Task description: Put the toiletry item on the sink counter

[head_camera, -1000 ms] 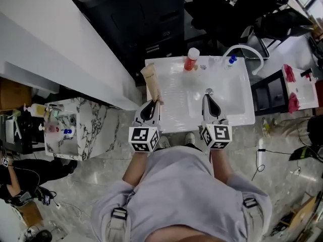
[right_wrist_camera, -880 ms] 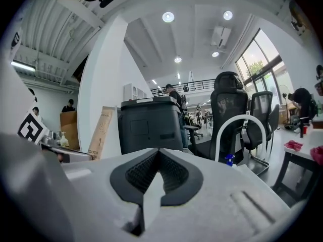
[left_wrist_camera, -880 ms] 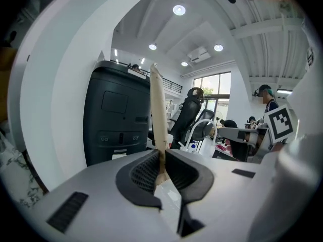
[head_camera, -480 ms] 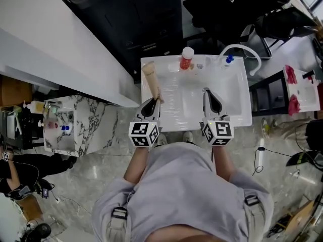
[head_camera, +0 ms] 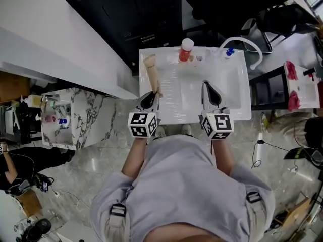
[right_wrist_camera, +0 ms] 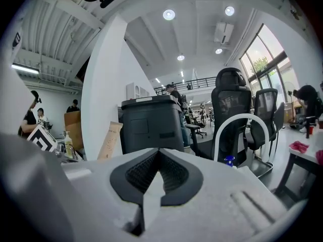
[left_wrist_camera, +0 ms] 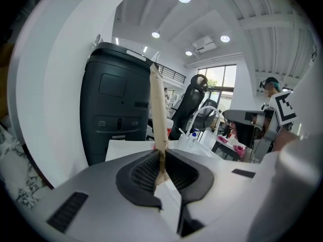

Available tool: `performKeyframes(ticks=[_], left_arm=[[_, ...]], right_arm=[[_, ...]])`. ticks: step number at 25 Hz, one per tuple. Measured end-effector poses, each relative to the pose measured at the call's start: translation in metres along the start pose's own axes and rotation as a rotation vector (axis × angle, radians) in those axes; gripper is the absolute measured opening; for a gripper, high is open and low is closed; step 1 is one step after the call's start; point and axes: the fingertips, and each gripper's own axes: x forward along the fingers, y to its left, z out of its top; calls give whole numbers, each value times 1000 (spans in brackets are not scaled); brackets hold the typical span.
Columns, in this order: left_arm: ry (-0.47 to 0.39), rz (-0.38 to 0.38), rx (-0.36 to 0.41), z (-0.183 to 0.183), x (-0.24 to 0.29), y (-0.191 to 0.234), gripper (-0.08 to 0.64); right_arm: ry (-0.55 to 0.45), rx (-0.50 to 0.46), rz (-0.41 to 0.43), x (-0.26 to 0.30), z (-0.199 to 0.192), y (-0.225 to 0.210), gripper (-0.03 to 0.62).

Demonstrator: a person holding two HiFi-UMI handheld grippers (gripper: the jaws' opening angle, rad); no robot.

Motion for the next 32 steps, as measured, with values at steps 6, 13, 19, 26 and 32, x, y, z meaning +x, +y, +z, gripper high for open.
performKeyframes(ticks=[6,13,19,26,32], left_arm=[[66,-22,-18,-18,9,2,35],[116,-29,-25,-38,18,7,35],[160,-31,-36,-58,28,11,35],[225,-42,-49,-79,43,15,35],[283,-41,-73,-100,53,21,35]], right_arm=[[10,1,-10,-4,-3,-1,5],[29,15,-35,-4,-13,-5,3],[34,14,-49,-6,-17,-7,5],[29,9,-59,-5,-14,-10,5],[24,2,-55,-2,-12,-10,5]])
